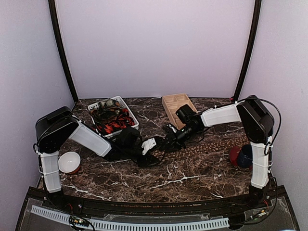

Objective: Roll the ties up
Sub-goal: Fold the tie at the center of the board.

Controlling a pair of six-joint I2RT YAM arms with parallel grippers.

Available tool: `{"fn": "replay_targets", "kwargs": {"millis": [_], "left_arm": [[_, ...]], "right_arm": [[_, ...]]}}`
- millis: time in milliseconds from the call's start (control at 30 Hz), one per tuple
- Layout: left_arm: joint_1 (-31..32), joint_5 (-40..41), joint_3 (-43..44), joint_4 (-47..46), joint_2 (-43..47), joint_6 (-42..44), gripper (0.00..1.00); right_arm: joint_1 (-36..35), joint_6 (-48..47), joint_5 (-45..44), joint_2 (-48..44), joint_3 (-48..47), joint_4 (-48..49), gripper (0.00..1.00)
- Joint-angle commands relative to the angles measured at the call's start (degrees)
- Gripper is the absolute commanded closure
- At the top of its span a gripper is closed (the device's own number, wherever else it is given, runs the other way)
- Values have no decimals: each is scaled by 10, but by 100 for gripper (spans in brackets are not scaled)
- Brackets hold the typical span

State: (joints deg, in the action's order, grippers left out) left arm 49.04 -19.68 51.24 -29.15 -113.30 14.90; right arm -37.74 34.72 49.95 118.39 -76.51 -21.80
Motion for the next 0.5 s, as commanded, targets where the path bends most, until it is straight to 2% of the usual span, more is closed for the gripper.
{"fn": "replay_targets", "kwargs": {"millis": [0,100,300,367,467], "left_arm": [[1,-10,-16,26,20,4,64],[1,-11,-19,26,22,2,64],[1,-11,-23,27,25,0,65],[1,-12,-23,27,26,0,64],[1,-12,-25,26,28,-1,64]], "right_arm": [[-4,-17,9,-10,3,-4,77],[-4,-21,7,-12,7,-9,79],[-2,-27,0,-29,13,-21,73],[-2,-29,-5,-32,14,-24,75],[-2,-28,-7,-32,15,-24,88]]}}
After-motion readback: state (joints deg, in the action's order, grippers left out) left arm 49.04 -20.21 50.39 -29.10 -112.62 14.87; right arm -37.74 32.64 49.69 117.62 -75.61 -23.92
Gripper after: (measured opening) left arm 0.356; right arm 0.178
